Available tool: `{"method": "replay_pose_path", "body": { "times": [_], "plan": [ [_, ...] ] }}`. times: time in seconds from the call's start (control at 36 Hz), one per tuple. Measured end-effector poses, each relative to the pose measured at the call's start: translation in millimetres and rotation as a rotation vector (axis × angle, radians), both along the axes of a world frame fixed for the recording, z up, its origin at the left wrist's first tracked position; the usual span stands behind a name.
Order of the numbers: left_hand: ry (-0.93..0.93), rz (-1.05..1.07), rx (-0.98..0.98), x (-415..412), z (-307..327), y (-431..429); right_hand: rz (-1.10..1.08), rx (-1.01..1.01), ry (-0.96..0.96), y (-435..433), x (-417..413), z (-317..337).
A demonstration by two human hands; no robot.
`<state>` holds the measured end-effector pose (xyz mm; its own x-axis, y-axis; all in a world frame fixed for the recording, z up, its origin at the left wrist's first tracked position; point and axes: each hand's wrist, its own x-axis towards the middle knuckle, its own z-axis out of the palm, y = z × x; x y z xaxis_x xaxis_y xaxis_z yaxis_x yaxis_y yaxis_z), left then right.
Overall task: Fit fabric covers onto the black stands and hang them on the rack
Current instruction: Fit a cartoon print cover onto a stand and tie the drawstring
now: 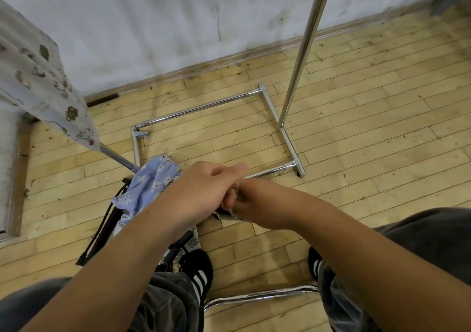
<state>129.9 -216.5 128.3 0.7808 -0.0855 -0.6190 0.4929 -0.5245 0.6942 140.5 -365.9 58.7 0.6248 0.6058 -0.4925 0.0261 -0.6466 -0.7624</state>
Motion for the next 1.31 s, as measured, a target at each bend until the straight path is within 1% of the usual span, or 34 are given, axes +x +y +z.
{"method": "replay_pose_path", "body": {
  "times": [0.06, 0.17, 0.31, 0.36, 0.44, 0.53, 0.58, 0.64, 0.72, 0.83, 0.89, 0.94, 1.06, 1.19, 1.31],
  "plan": [
    [0.01, 0.013, 0.009, -1.7, -2.1, -2.0, 0.023, 0.008, 0.01, 1.3, -1.2, -0.6],
    [0.002, 0.024, 0.027, -2.0, -3.9, -3.1, -0.001, 0.037, 0.006, 2.2, -1.1, 0.4],
    [-0.031, -0.051, 0.059, -5.6, 1.1, -5.6, -0.058, 0.051, 0.01, 8.0, -2.9, -4.1],
    [-0.043, -0.095, 0.066, -7.2, 2.3, -5.5, -0.057, 0.05, -0.014, 8.2, -3.4, -2.3],
    [-0.112, -0.122, 0.072, -9.6, 5.9, -3.1, -0.08, 0.053, -0.051, 9.0, -1.5, 0.2],
    [-0.138, -0.148, 0.092, -8.8, 10.8, 3.1, -0.05, 0.058, -0.076, 14.2, -3.4, 5.0],
    [-0.164, -0.188, 0.113, -6.7, 15.4, 8.7, -0.098, 0.096, -0.098, 16.4, -5.1, 4.5],
    [-0.189, -0.195, 0.089, -4.6, 18.6, 11.7, -0.127, 0.101, -0.143, 15.8, -6.1, 1.5],
    [-0.232, -0.115, 0.038, -4.1, 17.4, 11.4, -0.185, 0.137, -0.165, 13.1, -2.1, 1.2],
    [-0.212, 0.015, -0.05, -0.2, 19.3, 7.3, -0.256, 0.178, -0.158, 11.8, 1.3, 10.0],
    [-0.191, 0.017, -0.061, 1.2, 17.4, 6.2, -0.265, 0.18, -0.158, 11.1, 1.8, 9.5],
    [-0.211, -0.012, -0.029, 0.4, 13.6, 5.9, -0.265, 0.185, -0.142, 10.8, 1.4, 9.3],
    [-0.26, 0.006, -0.029, -1.6, 8.9, 1.4, -0.19, 0.187, -0.12, 11.2, -1.2, 12.9],
    [-0.22, 0.139, -0.16, -1.4, 6.2, -2.0, -0.24, 0.222, -0.035, 7.7, -0.5, 11.3],
    [-0.229, 0.206, -0.241, 0.7, 7.5, -1.5, -0.262, 0.265, 0.018, 9.3, 1.9, 11.9]
  ]
}}
